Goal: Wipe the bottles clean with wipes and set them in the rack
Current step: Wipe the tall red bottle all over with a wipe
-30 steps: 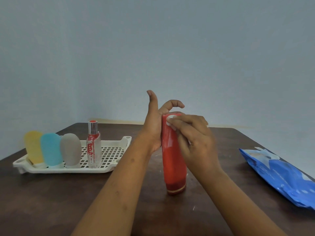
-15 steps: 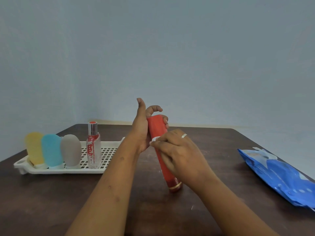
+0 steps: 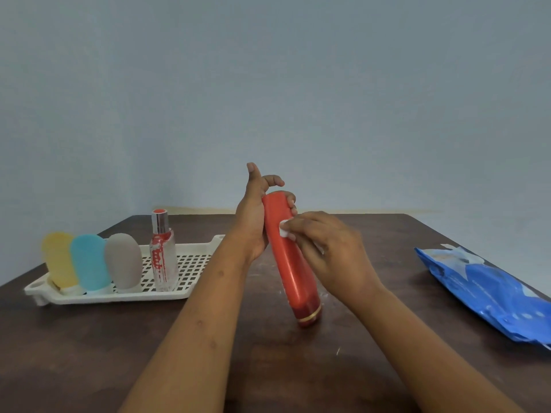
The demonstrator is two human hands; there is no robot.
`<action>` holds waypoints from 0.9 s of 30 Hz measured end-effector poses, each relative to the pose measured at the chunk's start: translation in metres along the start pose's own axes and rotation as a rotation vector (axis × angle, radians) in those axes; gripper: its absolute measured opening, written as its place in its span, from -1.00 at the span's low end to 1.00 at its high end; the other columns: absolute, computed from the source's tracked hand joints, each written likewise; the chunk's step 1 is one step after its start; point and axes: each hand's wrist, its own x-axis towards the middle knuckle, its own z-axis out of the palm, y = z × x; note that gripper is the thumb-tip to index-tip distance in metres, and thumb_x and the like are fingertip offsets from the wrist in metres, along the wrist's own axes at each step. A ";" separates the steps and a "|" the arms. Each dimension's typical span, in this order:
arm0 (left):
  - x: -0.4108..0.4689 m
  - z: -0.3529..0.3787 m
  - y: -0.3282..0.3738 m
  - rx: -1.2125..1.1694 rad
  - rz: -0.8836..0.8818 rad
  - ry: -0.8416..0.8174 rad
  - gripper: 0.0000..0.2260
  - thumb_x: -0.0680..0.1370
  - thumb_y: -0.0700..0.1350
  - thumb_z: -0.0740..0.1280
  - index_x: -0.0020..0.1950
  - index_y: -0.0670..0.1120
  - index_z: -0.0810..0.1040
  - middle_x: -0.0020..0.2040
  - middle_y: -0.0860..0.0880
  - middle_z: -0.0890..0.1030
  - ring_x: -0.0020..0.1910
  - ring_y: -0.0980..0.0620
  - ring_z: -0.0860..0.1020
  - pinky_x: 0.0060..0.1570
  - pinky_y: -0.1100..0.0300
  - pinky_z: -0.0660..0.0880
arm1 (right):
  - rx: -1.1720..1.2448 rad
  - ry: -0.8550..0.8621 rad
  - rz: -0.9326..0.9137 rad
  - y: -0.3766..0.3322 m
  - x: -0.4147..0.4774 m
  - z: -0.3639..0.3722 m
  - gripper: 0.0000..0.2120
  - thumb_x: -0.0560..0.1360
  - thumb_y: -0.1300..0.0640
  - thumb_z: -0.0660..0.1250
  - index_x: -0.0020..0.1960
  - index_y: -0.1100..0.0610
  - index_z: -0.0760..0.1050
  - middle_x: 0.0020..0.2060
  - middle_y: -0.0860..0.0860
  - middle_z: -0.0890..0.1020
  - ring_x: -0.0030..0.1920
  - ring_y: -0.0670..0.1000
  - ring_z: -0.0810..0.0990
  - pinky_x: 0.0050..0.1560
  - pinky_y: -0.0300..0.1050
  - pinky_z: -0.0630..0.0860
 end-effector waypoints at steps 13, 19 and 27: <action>-0.001 -0.014 -0.006 -0.128 0.016 0.019 -0.40 0.56 0.36 -0.05 -0.06 -0.11 0.52 -0.27 -0.13 0.63 -0.34 -0.06 0.55 -0.37 0.19 0.45 | -0.057 -0.218 -0.201 -0.014 -0.006 0.013 -0.92 0.50 0.19 0.36 -0.05 0.12 0.62 -0.10 -0.02 0.57 -0.10 -0.02 0.53 -0.07 -0.15 0.48; -0.005 -0.008 -0.004 -0.081 0.040 -0.040 -0.37 0.49 0.38 0.11 0.25 -0.09 0.52 0.19 -0.09 0.63 0.28 -0.05 0.49 0.07 0.05 0.47 | 0.075 0.058 0.106 -0.004 -0.004 0.012 -0.88 0.50 0.17 0.38 0.03 0.10 0.61 -0.04 -0.10 0.62 0.01 -0.25 0.49 0.06 -0.48 0.36; -0.014 0.011 0.003 -0.059 0.045 -0.286 -0.27 0.28 0.27 0.46 0.37 -0.02 0.46 0.28 -0.06 0.58 0.26 0.05 0.54 0.14 0.10 0.54 | 0.497 0.242 0.455 -0.007 0.004 0.007 -0.86 0.54 0.22 0.31 0.05 0.03 0.53 -0.02 -0.19 0.61 0.06 -0.23 0.56 0.06 -0.36 0.47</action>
